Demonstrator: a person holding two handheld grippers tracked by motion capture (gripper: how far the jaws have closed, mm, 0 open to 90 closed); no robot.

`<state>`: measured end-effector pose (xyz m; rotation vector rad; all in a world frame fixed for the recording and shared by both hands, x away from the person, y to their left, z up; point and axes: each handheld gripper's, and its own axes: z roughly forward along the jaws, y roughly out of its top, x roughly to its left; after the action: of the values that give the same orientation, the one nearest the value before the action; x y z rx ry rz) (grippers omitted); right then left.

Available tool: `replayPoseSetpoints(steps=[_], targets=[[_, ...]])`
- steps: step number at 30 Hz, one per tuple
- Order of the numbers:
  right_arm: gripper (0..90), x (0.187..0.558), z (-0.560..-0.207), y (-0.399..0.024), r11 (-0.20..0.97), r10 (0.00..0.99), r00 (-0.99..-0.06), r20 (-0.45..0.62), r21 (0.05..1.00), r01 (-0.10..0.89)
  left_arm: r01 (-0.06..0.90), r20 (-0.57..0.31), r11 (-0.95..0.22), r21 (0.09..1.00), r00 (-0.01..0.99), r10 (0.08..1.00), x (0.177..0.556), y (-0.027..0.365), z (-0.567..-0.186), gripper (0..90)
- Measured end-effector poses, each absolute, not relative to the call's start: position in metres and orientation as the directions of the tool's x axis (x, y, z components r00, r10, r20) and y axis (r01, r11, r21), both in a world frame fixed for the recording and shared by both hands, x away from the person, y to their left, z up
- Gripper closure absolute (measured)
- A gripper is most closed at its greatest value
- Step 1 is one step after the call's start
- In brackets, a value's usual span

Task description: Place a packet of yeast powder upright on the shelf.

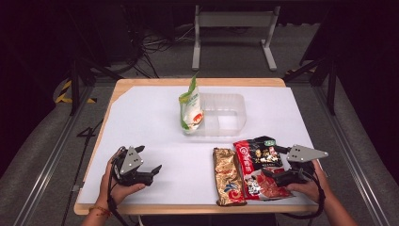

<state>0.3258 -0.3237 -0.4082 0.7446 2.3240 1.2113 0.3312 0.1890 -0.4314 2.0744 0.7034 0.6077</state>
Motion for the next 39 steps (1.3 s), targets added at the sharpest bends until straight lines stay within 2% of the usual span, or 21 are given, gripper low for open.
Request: replayPoseSetpoints(steps=[11,24,35,39], targets=[[8.7,0.322,-0.409,-0.324,0.494,0.629,-0.769,-0.11,0.821,0.287,0.256,0.131,-0.46,0.85,0.743,0.656,0.333,0.182,-0.432,8.7],[15.6,0.318,-0.403,-0.309,0.488,0.58,-0.812,-0.065,0.825,0.283,0.239,0.127,-0.439,0.866,0.744,0.656,0.332,0.179,-0.428,7.2],[16.3,0.339,-0.391,-0.27,0.545,0.515,-0.855,-0.063,0.794,0.27,0.247,0.136,-0.478,0.843,0.762,0.633,0.331,0.172,-0.433,7.2],[17.1,0.354,-0.39,-0.259,0.53,0.513,-0.858,-0.022,0.795,0.296,0.241,0.154,-0.496,0.835,0.762,0.629,0.33,0.17,-0.433,7.5]])
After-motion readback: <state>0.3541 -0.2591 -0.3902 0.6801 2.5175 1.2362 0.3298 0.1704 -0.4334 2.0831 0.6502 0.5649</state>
